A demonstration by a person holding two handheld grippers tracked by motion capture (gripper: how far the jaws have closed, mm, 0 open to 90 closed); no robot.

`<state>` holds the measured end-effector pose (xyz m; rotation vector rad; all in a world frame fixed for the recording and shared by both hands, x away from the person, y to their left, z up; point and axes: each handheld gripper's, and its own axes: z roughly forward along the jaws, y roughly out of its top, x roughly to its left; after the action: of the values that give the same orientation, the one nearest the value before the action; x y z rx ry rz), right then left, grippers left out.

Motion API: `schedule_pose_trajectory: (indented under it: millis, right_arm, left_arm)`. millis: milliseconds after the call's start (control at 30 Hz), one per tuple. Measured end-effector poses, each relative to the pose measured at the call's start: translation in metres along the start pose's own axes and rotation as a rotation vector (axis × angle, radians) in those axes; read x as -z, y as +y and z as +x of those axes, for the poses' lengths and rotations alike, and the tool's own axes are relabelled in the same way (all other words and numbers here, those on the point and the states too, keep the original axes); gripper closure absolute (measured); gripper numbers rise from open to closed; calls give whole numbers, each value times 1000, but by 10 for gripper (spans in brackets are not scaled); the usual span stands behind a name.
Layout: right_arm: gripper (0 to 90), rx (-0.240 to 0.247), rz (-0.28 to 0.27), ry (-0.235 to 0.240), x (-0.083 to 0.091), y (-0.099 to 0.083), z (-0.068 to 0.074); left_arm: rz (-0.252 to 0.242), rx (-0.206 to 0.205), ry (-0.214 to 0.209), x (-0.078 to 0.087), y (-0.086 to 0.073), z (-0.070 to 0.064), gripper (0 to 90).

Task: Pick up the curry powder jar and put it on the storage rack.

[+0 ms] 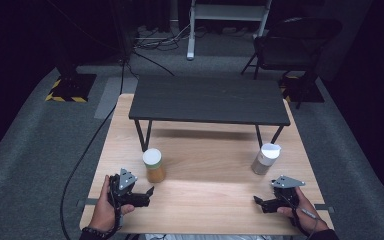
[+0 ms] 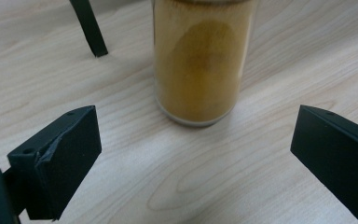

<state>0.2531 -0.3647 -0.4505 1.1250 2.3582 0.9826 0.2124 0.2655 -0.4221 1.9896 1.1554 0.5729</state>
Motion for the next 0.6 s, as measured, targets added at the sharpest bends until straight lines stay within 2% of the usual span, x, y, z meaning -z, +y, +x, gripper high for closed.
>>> schedule_pose_trajectory:
  millis: [167, 333, 600]
  right_arm:
    - [0, 0, 0, 0, 0, 0, 0]
    - [0, 0, 0, 0, 0, 0, 0]
    - [0, 0, 0, 0, 0, 0, 0]
  left_arm:
    - [-16, -4, -2, 1, 3, 0, 16]
    - [-46, 25, -2, 2, 3, 2, 16]
    - [-71, 32, -13, 2, 7, 3, 16]
